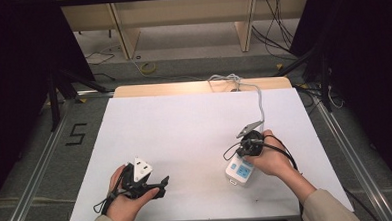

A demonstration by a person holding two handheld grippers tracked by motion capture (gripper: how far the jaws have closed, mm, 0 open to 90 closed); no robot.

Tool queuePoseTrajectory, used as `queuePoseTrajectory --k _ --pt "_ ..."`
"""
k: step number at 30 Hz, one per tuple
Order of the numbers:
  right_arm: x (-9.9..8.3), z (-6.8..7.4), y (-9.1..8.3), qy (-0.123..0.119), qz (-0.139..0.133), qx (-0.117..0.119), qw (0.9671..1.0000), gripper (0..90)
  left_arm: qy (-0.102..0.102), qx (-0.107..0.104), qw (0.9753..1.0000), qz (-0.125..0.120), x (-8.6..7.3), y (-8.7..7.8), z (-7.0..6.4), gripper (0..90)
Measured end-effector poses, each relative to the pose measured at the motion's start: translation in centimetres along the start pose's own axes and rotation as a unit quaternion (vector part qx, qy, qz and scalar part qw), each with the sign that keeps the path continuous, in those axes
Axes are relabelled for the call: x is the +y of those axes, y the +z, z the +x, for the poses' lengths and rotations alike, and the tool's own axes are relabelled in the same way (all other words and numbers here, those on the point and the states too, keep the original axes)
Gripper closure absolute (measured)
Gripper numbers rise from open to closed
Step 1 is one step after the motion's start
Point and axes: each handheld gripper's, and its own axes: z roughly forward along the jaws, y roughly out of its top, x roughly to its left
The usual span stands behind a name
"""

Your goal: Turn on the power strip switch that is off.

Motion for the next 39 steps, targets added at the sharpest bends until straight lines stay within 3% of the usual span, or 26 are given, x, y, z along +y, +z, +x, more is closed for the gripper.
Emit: queuePoseTrajectory --k 39 --pt "0.6 -0.02 0.11 0.002 0.028 0.002 0.9996 90.0 0.002 -0.002 1.0 0.002 0.06 0.1 -0.21 15.9"
